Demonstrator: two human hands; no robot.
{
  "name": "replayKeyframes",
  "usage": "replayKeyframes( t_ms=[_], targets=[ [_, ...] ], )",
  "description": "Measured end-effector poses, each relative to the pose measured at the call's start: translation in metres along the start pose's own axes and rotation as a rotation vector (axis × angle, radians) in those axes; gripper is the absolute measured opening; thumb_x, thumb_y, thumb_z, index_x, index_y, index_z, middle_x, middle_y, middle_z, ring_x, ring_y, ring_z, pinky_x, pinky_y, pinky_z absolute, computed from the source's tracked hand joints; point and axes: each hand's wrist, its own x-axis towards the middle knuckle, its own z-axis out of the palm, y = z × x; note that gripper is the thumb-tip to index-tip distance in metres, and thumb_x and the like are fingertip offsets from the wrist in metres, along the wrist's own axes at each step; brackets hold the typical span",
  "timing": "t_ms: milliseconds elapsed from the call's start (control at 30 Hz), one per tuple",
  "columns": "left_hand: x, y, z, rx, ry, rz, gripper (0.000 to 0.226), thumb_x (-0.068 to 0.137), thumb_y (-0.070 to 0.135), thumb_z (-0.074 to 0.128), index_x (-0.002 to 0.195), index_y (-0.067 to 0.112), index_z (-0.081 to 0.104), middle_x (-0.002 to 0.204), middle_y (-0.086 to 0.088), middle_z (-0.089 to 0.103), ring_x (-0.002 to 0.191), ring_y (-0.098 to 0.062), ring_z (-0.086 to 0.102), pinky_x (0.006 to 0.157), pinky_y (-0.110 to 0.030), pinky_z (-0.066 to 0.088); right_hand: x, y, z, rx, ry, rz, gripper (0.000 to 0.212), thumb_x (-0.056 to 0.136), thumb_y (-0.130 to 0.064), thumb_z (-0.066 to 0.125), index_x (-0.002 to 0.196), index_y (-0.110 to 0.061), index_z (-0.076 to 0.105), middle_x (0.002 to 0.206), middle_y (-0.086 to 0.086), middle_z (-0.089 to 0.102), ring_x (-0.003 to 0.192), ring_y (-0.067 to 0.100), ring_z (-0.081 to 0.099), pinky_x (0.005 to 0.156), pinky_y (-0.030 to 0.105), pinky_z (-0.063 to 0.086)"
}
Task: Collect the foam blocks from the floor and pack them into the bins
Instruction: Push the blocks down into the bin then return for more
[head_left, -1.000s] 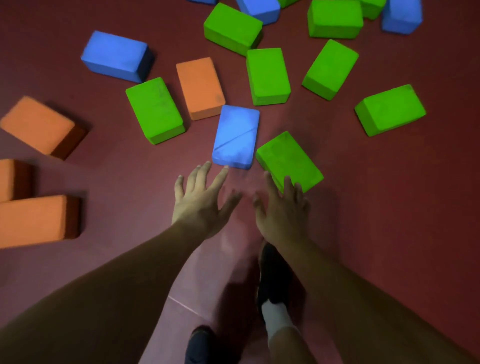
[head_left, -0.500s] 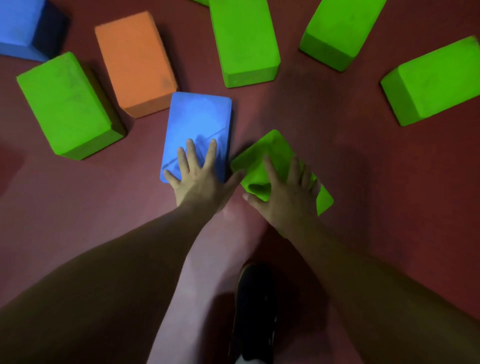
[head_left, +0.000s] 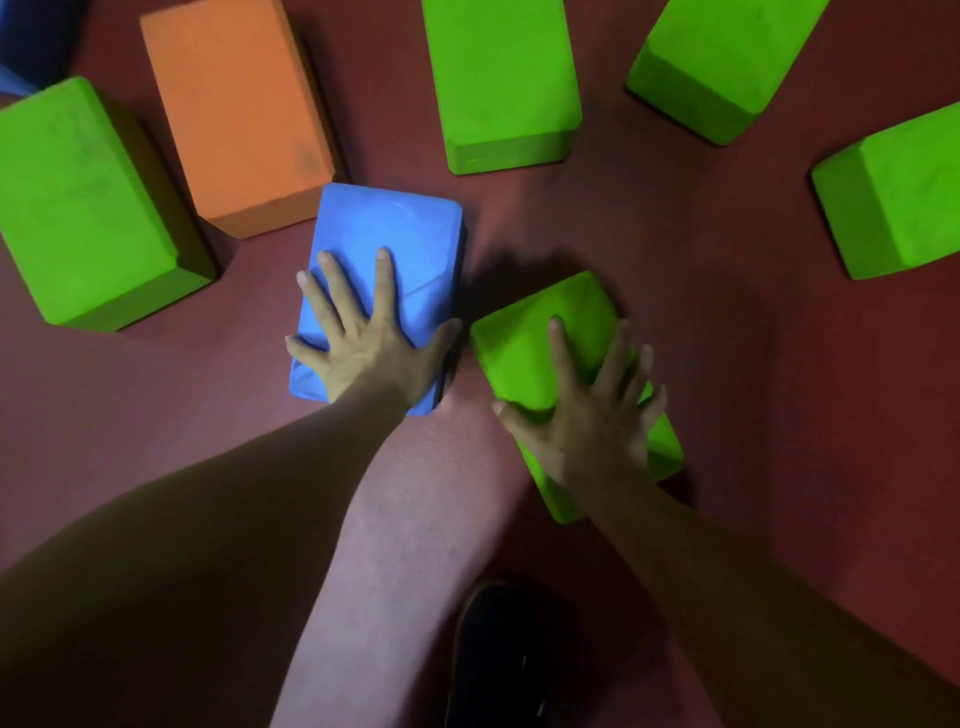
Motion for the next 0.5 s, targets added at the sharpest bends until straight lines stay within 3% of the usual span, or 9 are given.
replayKeyframes(
  t_ms=[133, 300, 500],
  targets=[
    [0.006, -0.004, 0.001, 0.018, -0.009, 0.003, 0.117, 0.063, 0.100, 0.040, 0.154, 0.051, -0.013, 0.166, -0.011, -0.024, 0.153, -0.033, -0.022, 0.108, -0.079, 0.008, 0.004, 0.000, 0.000, 0.008, -0.039, 0.078, 0.119, 0.060, -0.102, 0.038, 0.158, -0.049, -0.003, 0.167, 0.022, -0.001, 0.150, 0.053, 0.005, 0.110, 0.074, 0.022],
    [-0.001, 0.001, -0.007, 0.001, -0.002, -0.020, 0.110, 0.069, 0.091, 0.050, 0.155, 0.050, -0.005, 0.168, -0.010, -0.016, 0.154, -0.034, -0.012, 0.106, -0.073, 0.022, 0.008, 0.002, -0.015, 0.046, -0.119, 0.081, 0.116, 0.062, -0.094, 0.052, 0.155, -0.054, -0.004, 0.167, 0.019, -0.003, 0.146, 0.051, 0.014, 0.106, 0.068, 0.028],
    [-0.047, 0.016, -0.058, -0.094, -0.074, 0.041, 0.102, 0.072, 0.087, 0.054, 0.153, 0.055, 0.002, 0.168, 0.001, -0.015, 0.154, -0.033, -0.010, 0.108, -0.074, 0.017, -0.014, 0.003, -0.075, 0.253, -0.140, 0.255, 0.110, 0.063, -0.095, 0.050, 0.154, -0.056, 0.001, 0.169, 0.013, -0.004, 0.144, 0.046, 0.021, 0.107, 0.066, 0.027]
  ],
)
